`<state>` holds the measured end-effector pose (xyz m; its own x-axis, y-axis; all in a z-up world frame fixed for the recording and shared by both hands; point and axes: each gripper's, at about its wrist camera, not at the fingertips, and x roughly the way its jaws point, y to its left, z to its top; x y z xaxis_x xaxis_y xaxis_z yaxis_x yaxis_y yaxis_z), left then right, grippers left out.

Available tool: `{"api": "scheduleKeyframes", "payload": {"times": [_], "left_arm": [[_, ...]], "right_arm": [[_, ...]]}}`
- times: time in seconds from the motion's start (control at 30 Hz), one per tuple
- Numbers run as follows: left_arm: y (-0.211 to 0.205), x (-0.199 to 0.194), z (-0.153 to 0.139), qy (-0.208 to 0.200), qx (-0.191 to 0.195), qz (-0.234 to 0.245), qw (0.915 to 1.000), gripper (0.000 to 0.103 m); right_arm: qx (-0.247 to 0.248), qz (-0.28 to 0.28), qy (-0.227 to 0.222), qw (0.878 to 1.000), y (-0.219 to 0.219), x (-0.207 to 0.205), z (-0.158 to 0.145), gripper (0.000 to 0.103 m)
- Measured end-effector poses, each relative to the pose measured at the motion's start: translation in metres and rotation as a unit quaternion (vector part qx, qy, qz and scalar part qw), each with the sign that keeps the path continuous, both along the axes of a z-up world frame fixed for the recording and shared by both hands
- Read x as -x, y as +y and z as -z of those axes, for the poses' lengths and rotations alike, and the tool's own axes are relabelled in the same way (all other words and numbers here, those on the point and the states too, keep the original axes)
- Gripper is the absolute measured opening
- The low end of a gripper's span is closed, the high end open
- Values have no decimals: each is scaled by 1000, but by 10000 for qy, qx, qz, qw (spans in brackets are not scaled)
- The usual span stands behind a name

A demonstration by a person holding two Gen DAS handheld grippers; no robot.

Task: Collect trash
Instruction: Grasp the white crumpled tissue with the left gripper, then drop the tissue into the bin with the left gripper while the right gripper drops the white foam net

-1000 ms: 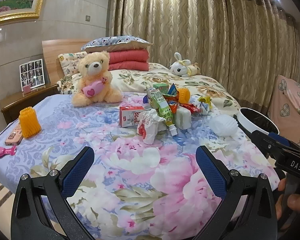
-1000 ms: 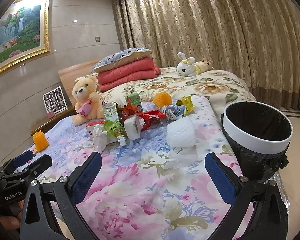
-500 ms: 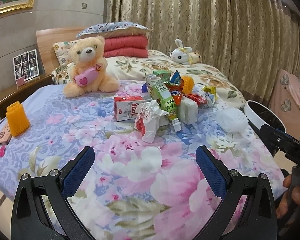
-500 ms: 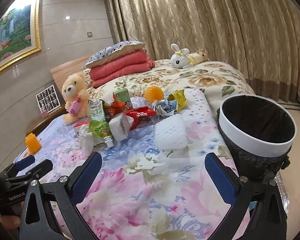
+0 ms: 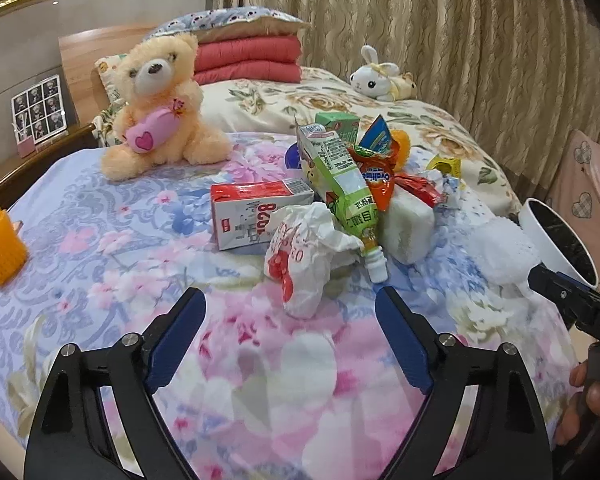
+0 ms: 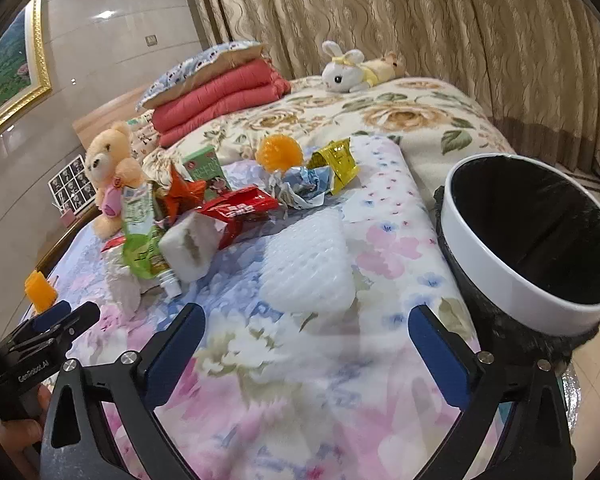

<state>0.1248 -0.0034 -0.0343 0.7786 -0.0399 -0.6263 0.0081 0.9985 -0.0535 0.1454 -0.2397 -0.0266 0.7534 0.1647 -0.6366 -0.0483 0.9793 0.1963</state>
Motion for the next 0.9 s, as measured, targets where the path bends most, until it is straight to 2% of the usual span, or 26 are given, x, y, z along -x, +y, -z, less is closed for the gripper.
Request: {"api": "scheduleKeyframes", "payload": {"times": [0.1,0.23,0.27,0.3,0.33,0.37,0.4,0.43,0.53,0.73,0.9], "left_arm": [[-1,-13,3,118,1,-3,9999,84],[-2,-30,9,402,108,71,9991,69],[-4,-32,12,467,110,114,9988,59],[-5,-35,15,559,108,176,9982,55],[-7,-36,17,628,111,223,9977,44],[-8,-38,21,708,145,289,9970,26],[-9,-38,23,761,163,325,9964,18],[-8,-36,23,749,188,333,9965,17],[-8,-26,20,607,203,349,9973,16],[-10,4,14,522,336,472,9970,15],[-28,16,5,438,355,786,9953,15]], "right_arm": [[-37,22,146,9999,-4,-12,3,94],[-113,-55,288,9995,-6,-24,6,77],[-156,-77,339,9993,-7,-27,8,68],[-206,-98,391,9990,-8,-28,10,62],[-257,-112,450,9986,-9,-29,12,51],[-288,-126,469,9984,-9,-29,13,45],[-326,-157,468,9983,-9,-29,14,43],[-367,-191,444,9982,-8,-27,13,39],[-402,-268,340,9983,-7,-19,9,35],[-459,-366,265,9979,-9,-3,5,35],[-520,-318,200,9979,-17,9,0,35]]}}
